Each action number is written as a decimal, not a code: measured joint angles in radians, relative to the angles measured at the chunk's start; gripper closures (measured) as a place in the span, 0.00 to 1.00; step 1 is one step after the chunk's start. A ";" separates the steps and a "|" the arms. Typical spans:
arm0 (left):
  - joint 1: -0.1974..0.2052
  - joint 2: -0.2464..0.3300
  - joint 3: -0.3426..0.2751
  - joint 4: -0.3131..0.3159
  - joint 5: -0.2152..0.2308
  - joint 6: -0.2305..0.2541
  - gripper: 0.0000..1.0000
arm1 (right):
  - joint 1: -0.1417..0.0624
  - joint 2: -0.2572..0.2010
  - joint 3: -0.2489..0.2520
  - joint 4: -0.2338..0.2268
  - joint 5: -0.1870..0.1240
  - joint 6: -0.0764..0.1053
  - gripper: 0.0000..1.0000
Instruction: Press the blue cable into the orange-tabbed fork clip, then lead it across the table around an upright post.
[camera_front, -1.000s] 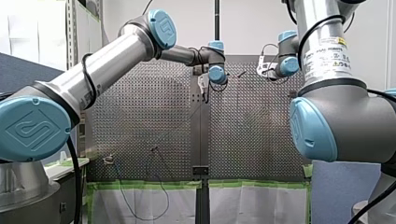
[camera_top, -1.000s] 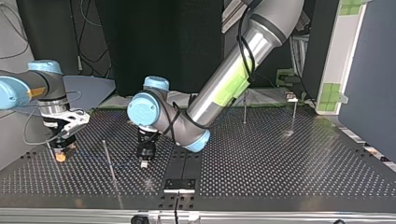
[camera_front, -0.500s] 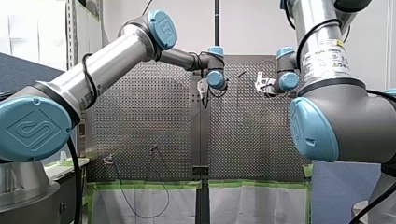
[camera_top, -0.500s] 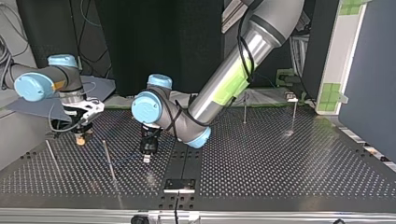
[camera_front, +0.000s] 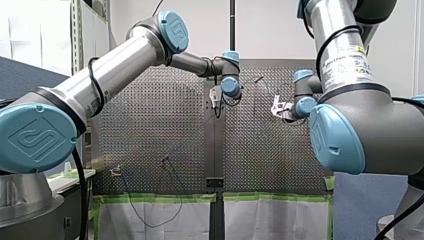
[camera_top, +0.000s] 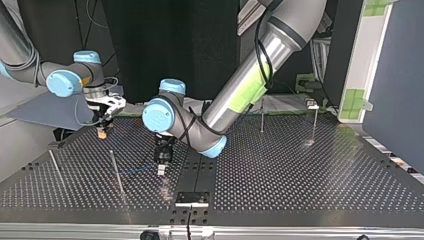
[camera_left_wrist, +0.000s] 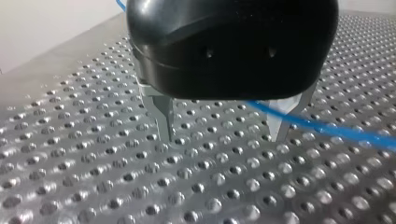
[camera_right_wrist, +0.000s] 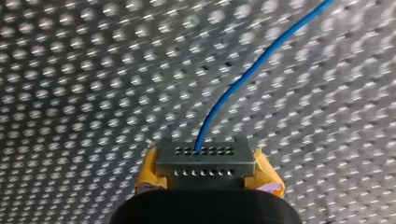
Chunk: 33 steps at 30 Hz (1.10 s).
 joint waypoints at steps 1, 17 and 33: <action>0.000 0.000 -0.001 0.000 -0.006 0.000 0.00 | 0.000 0.005 0.008 -0.008 0.006 0.002 1.00; 0.005 0.000 -0.002 0.004 -0.041 0.003 0.00 | -0.035 0.151 0.116 -0.159 0.125 0.014 1.00; 0.006 0.000 -0.001 0.004 -0.056 0.013 0.00 | -0.121 0.303 0.117 -0.311 0.140 0.040 1.00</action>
